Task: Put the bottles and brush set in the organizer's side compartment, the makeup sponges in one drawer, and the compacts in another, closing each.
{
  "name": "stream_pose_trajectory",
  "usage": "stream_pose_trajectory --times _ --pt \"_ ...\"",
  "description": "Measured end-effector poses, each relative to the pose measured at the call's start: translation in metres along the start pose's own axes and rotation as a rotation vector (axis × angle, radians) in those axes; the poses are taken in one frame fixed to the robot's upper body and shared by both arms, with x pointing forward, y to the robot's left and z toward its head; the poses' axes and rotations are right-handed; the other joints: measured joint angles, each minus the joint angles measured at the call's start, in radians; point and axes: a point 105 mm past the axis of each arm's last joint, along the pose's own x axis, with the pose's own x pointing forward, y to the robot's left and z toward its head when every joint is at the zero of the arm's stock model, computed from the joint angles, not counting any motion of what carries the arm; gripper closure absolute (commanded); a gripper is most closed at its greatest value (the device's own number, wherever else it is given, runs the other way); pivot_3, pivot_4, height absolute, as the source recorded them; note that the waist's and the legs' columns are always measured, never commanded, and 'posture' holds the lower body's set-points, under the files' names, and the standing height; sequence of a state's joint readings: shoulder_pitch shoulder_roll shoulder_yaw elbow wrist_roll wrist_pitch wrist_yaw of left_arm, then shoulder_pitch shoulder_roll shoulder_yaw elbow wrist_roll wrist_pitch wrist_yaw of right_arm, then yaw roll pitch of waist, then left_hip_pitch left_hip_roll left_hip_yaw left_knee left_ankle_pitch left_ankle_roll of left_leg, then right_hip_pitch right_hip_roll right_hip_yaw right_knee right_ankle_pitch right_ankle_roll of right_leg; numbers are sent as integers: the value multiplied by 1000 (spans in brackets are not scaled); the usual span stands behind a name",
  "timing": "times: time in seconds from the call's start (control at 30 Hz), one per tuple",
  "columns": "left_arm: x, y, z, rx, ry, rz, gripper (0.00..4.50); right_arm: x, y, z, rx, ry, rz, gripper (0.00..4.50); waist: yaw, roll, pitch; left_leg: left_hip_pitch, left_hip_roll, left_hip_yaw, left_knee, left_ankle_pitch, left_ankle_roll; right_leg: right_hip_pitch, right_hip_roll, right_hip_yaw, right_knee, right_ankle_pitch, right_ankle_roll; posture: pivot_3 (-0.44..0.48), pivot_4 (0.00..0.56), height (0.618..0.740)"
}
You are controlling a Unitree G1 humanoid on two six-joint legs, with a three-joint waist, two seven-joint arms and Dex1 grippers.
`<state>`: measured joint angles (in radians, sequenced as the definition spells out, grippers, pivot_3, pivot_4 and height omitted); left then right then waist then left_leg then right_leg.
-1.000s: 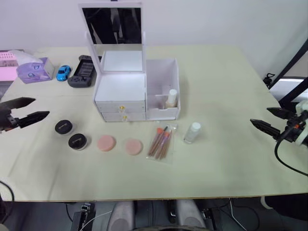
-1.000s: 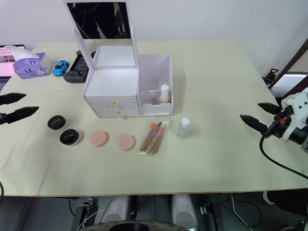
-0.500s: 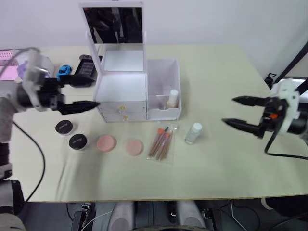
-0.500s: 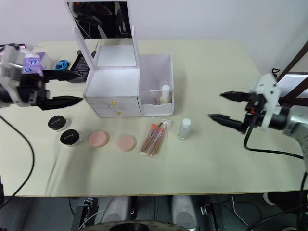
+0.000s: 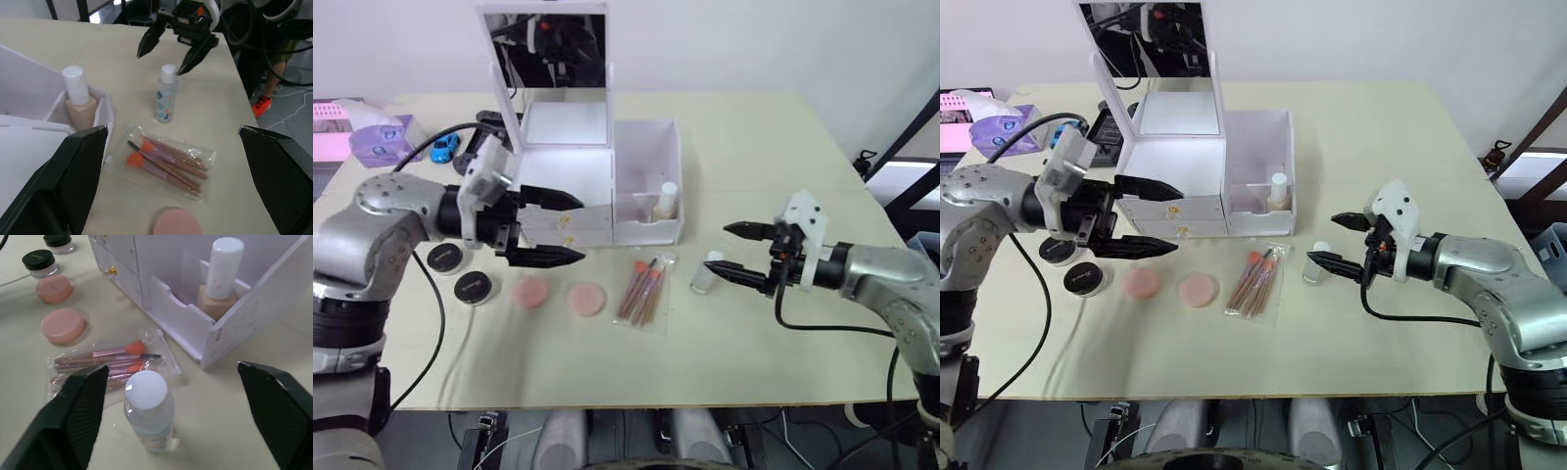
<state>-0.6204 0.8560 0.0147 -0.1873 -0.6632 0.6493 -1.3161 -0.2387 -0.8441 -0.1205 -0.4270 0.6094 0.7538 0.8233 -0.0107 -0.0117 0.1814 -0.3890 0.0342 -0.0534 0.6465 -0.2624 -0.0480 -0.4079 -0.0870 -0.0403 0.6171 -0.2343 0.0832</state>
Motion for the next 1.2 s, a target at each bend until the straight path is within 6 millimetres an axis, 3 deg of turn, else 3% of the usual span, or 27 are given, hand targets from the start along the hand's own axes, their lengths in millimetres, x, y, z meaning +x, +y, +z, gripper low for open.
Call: stream_pose_trajectory --times 0.2,0.27,0.57,0.67,0.77,1.07,1.2 --pt "2 -2 2 14 4 6 0 3 3 -8 7 12 3 570 0 0 0 0 0 0 1 0 0 0 0 0 0 0 0 0 150 739" --pt "2 -1 1 11 4 11 0 4 4 -11 14 18 8 1045 0 0 0 0 0 0 1 0 0 0 0 0 0 0 0 0 150 739" --pt "3 0 1 -23 -3 20 0 3 5 -14 11 18 22 1045 0 0 0 0 0 0 1 0 0 0 0 0 0 0 0 0 150 739" --pt "4 1 3 -17 -10 23 0 2 4 -14 15 18 22 1850 1 0 0 0 0 0 1 0 0 0 0 0 0 0 0 0 150 739" --pt "5 2 2 -21 -19 26 0 3 6 -13 15 11 30 3334 0 0 0 0 0 0 1 0 0 0 0 0 1 0 0 0 150 739" --pt "2 6 -2 -23 -24 45 0 3 10 -8 6 -3 47 3334 0 0 0 0 0 0 1 0 0 0 0 0 1 0 0 0 150 739" --pt "0 6 -8 -33 -24 58 0 2 7 13 -15 -51 58 3334 -2 0 0 0 0 0 1 0 0 0 0 0 1 0 0 0 150 739"
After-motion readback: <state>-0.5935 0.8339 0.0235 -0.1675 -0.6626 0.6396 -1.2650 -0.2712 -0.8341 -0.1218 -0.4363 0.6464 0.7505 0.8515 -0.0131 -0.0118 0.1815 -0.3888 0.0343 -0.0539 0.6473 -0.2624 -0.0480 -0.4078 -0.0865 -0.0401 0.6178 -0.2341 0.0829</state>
